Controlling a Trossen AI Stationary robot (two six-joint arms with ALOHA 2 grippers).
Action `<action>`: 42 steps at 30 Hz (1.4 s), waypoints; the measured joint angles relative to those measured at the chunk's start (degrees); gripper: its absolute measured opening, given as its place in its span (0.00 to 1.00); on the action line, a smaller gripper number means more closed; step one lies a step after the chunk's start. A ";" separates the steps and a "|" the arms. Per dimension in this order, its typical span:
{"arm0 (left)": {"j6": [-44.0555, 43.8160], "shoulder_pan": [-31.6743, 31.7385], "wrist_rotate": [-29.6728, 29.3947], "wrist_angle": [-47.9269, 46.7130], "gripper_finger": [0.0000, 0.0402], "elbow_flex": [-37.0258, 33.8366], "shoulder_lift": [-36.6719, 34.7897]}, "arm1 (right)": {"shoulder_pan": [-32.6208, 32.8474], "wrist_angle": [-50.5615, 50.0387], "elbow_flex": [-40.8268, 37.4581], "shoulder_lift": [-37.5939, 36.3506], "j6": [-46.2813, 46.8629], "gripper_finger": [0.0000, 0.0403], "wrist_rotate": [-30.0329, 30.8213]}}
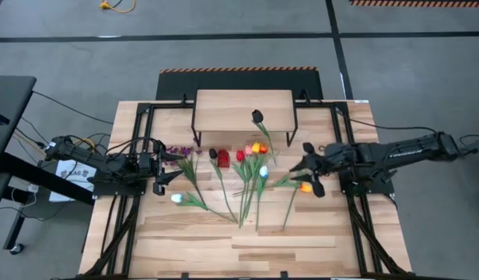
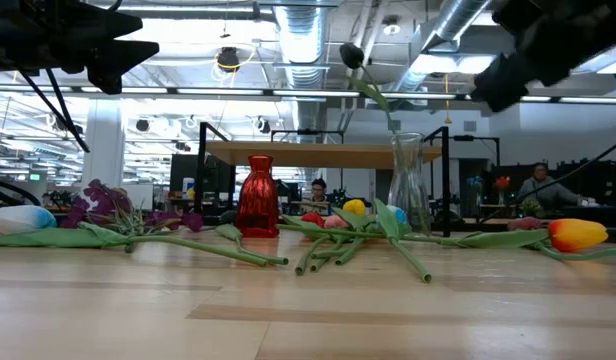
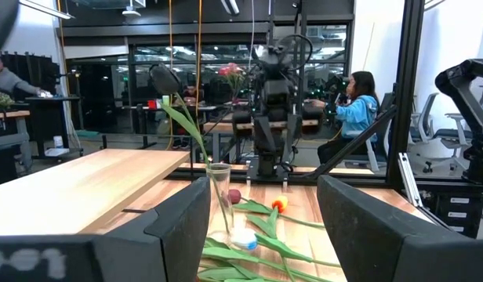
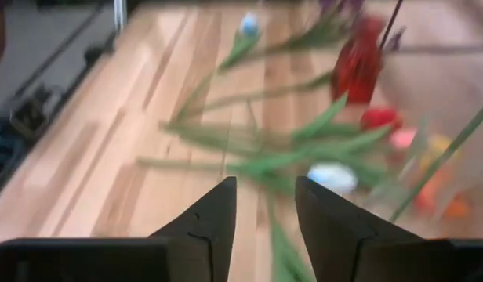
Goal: Pick and place flowers into a vace then onto a shelf
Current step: Put the dark red flower into the transparent vase
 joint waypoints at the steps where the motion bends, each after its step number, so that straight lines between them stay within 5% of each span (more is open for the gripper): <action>1: 0.00 0.00 0.00 0.02 0.56 0.00 -0.01 | 0.35 -1.37 0.00 -0.01 -0.03 0.30 0.01; 8: -0.02 0.01 0.00 0.02 0.56 0.00 -0.02 | -0.27 -12.13 0.00 0.02 1.51 0.29 2.20; 14: -0.06 -0.01 0.00 0.56 0.56 0.00 -0.02 | -2.04 -11.84 0.00 0.15 5.24 0.29 3.61; 26: -1.61 0.00 0.00 0.48 0.56 0.00 0.00 | -5.12 -13.91 0.00 1.04 47.48 0.29 6.15; 42: -5.20 0.00 6.66 -1.13 0.56 0.00 0.01 | -1.11 -22.08 0.00 9.57 73.54 0.29 8.56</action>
